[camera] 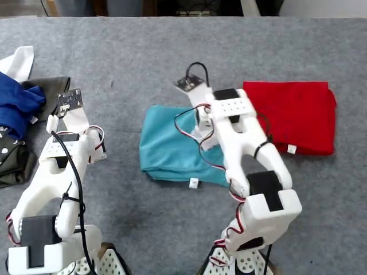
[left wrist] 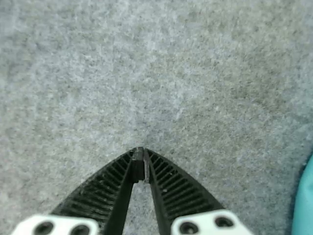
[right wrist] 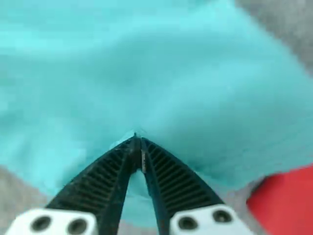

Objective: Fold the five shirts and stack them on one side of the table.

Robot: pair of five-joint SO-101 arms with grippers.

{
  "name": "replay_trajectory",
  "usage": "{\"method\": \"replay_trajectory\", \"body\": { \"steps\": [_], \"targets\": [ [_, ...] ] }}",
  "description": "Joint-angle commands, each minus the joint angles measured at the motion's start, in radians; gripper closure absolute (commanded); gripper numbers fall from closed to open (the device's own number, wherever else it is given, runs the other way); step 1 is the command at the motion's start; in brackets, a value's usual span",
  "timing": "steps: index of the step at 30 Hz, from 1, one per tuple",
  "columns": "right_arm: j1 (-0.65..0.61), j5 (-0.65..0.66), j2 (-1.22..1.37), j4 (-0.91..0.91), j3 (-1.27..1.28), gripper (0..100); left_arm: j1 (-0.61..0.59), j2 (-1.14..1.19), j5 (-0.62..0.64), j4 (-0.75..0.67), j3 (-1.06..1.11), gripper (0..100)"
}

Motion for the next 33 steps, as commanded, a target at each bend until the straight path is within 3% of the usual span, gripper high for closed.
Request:
{"method": "replay_trajectory", "body": {
  "steps": [1,10,17,20,24,29,33],
  "targets": [
    [0.077,0.029,-0.058,0.084,0.033,98.5,-0.005,-0.008,0.003,-0.008,-0.018,97],
    [0.195,0.235,-0.427,0.183,0.329,98.5,-0.001,-0.008,0.003,-0.008,-0.019,97],
    [0.222,0.198,-0.705,0.180,0.231,98.5,0.013,-0.023,0.003,0.006,-0.035,97],
    [0.206,0.092,-0.730,0.138,0.219,98.5,0.031,-0.112,0.003,0.173,-0.182,97],
    [0.203,0.015,-0.727,0.051,0.334,98.5,0.186,-0.207,0.003,0.313,-0.400,97],
    [0.304,-0.008,-0.788,0.038,0.400,98.5,0.395,-0.094,-0.069,0.273,-0.515,97],
    [0.333,-0.005,-0.909,0.035,0.432,98.4,0.440,0.109,-0.146,0.233,-0.610,97]
  ]
}}
